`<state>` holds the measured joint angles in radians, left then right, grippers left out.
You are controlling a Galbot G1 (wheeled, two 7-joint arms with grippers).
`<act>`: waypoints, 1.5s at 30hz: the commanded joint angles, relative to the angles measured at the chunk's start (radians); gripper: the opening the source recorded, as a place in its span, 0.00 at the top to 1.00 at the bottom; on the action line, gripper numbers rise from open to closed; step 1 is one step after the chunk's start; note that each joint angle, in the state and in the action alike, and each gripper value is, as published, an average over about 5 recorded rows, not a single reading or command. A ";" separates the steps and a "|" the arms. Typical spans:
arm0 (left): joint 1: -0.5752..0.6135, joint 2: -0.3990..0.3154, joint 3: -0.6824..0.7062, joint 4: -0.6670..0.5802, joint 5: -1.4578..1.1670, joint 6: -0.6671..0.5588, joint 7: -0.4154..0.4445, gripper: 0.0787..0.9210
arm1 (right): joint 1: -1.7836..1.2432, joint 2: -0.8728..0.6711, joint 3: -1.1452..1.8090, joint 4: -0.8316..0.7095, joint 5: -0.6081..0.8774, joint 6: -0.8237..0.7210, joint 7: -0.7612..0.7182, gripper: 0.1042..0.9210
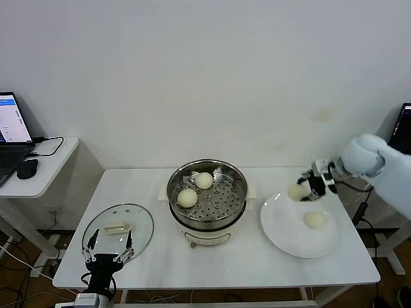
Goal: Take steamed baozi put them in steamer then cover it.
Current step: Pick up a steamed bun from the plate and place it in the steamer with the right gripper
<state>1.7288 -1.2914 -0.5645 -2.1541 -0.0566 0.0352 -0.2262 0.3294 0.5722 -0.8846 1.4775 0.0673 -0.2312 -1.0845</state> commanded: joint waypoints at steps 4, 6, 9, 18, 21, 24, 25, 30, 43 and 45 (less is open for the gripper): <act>0.002 -0.005 -0.006 0.003 -0.002 -0.001 -0.003 0.12 | 0.321 0.312 -0.246 0.034 0.208 0.043 0.040 0.43; 0.002 -0.008 -0.010 0.003 -0.002 -0.002 -0.004 0.12 | 0.309 0.359 -0.274 0.027 0.204 0.075 0.050 0.43; 0.003 -0.012 -0.016 0.002 -0.004 -0.002 -0.005 0.12 | 0.284 0.425 -0.322 0.005 0.183 0.158 0.060 0.43; 0.000 -0.016 -0.032 0.000 -0.015 -0.002 -0.005 0.12 | 0.222 0.531 -0.396 -0.080 -0.001 0.434 0.060 0.43; -0.002 -0.017 -0.036 0.003 -0.018 -0.002 -0.006 0.12 | 0.206 0.551 -0.400 -0.107 -0.067 0.518 0.063 0.43; -0.002 -0.018 -0.037 0.008 -0.019 -0.003 -0.007 0.12 | 0.197 0.565 -0.407 -0.112 -0.081 0.568 0.064 0.43; -0.002 -0.018 -0.038 0.009 -0.020 -0.004 -0.008 0.12 | 0.195 0.569 -0.408 -0.113 -0.091 0.582 0.064 0.43; -0.001 -0.020 -0.041 0.012 -0.023 -0.005 -0.010 0.12 | 0.184 0.588 -0.413 -0.120 -0.149 0.636 0.058 0.42; 0.005 -0.027 -0.042 0.016 -0.022 -0.017 -0.015 0.12 | 0.172 0.578 -0.421 -0.092 -0.195 0.700 0.042 0.39; 0.004 -0.027 -0.042 0.017 -0.022 -0.018 -0.016 0.12 | 0.170 0.577 -0.422 -0.090 -0.197 0.702 0.043 0.39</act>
<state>1.7327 -1.3185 -0.6070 -2.1375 -0.0795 0.0188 -0.2415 0.5037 1.1294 -1.2958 1.3866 -0.0857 0.4042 -1.0395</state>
